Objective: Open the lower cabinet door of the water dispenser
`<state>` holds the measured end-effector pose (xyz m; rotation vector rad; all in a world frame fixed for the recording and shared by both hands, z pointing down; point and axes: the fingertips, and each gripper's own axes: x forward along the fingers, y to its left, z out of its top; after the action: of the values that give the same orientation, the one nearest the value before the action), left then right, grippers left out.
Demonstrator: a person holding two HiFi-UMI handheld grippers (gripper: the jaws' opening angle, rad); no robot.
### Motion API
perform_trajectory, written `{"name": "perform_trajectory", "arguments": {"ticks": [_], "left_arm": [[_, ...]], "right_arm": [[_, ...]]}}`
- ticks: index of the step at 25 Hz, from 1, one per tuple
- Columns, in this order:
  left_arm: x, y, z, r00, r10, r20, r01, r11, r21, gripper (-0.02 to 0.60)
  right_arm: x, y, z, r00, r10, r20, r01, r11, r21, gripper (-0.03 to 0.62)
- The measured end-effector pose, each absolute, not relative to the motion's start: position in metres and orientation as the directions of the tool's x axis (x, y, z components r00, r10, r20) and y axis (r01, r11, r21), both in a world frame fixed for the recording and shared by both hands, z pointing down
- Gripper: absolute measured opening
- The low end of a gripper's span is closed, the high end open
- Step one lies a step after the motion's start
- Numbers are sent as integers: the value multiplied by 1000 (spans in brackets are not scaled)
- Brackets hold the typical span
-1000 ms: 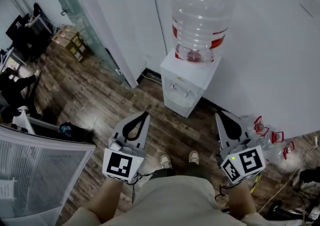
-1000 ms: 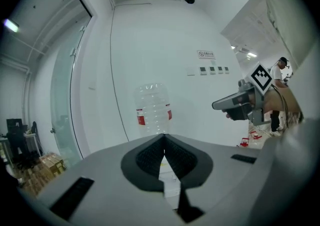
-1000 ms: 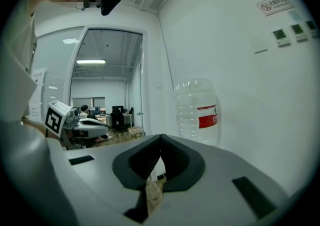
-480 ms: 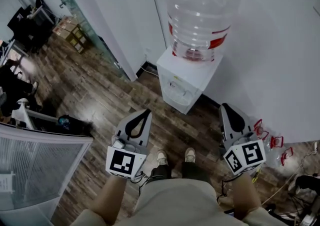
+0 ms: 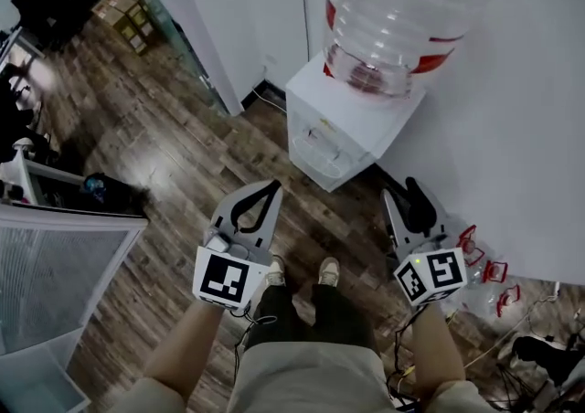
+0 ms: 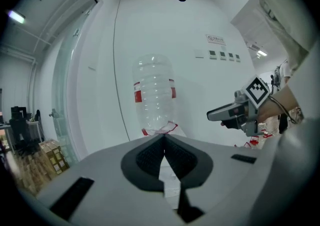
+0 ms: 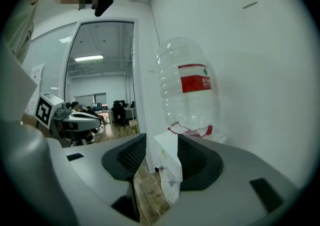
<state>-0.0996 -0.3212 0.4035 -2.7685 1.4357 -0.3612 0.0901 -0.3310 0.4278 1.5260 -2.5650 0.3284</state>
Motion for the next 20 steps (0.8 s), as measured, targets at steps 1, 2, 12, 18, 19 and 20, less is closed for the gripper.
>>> {"name": "perform_trajectory", "arguments": {"ticks": [1,2,12,18,19,20], "left_arm": [[-102,-324,412,547,-813,201,-817,-571,-83,6],[-104,-327,421,537,-820,198,-830,-555,-49,6],[-123,-360,525,485,-856,181,-871,-491,11,6],[-123,-375,608,487,-855,176,-871,-490,29,6],[-121,-377,621,492,-853,174,-869,-494,32,6],[-121,-379,634,494,-852,171,-868,-496,33,6]], "right_arm": [[89,-334,441,-480,-845,235,-877,465,-118,190],[88,-338,454,-480,-843,242,-877,464,-120,192],[84,-366,604,-423,-843,332,-906,406,-123,259],[87,-384,698,-403,-844,353,-915,378,-140,302],[87,-385,714,-403,-841,362,-915,379,-139,297],[86,-385,729,-404,-837,370,-914,381,-137,293]]}}
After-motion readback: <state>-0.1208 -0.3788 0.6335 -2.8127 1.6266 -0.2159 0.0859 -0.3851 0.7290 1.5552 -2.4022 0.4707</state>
